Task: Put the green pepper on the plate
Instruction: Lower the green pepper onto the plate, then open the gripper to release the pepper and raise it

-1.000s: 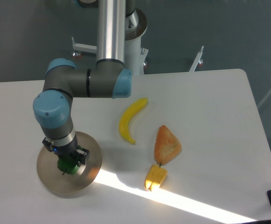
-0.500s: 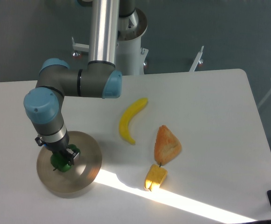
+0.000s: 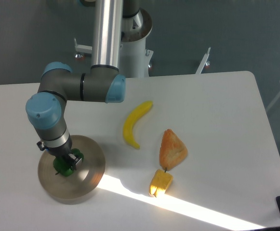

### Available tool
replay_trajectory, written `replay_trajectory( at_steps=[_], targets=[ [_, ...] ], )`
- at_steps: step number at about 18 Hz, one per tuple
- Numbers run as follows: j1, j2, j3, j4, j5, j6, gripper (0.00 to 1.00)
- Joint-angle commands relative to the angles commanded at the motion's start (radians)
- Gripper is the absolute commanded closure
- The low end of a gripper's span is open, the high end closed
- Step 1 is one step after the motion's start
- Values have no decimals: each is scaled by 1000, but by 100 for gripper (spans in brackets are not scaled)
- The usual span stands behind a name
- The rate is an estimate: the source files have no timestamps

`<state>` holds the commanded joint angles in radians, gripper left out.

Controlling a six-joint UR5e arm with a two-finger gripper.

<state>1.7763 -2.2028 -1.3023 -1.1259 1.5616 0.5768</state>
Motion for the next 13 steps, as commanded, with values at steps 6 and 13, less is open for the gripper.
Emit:
replay_trajectory(
  at_steps=[6, 13],
  targets=[
    [0, -3, -8, 2, -2, 18, 51],
    [0, 3, -8, 12, -2, 11, 7]
  ],
)
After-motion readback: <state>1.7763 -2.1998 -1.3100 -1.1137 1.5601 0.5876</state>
